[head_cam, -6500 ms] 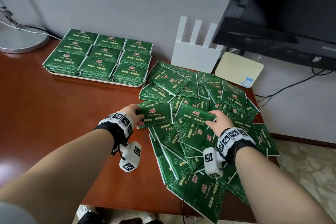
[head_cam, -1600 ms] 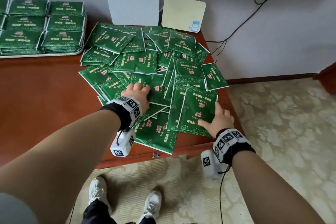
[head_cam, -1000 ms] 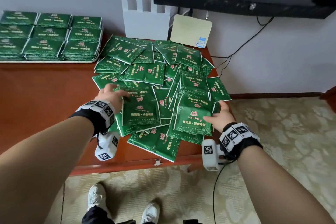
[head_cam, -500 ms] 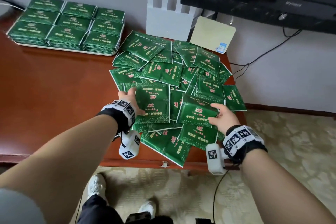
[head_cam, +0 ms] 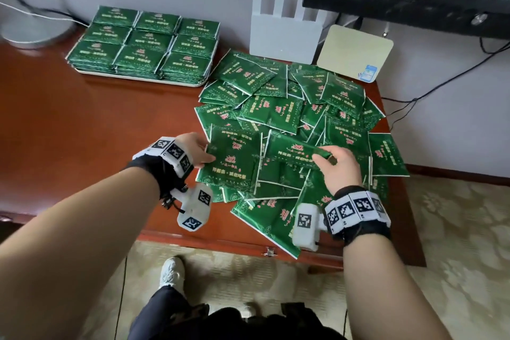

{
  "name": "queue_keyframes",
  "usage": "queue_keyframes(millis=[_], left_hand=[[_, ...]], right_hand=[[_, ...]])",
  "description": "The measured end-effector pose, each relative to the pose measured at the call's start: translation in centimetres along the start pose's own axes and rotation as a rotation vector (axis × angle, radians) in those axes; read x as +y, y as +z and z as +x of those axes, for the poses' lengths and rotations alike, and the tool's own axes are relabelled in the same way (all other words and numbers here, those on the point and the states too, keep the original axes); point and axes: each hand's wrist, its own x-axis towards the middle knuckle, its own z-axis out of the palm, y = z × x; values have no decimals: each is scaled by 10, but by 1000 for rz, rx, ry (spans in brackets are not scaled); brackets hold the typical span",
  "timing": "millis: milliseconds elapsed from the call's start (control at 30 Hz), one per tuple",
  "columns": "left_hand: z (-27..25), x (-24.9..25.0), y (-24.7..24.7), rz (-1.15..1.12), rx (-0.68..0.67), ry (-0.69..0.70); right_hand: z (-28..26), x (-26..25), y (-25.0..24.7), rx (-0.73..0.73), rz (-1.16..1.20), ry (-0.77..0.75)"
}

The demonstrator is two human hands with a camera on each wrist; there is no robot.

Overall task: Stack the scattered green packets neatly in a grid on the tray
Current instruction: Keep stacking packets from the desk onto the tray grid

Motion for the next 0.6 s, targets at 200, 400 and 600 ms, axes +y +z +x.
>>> queue_keyframes(millis=[200, 400, 600], left_hand=[[-12, -12, -14, -141, 29, -6], [-13, -14, -10, -130, 112, 62], [-10, -11, 2, -43, 33, 208]], right_hand=[[-3, -3, 20, -47, 42, 26], [-3, 2, 20, -56, 52, 77], [-4, 6, 15, -74, 22, 93]])
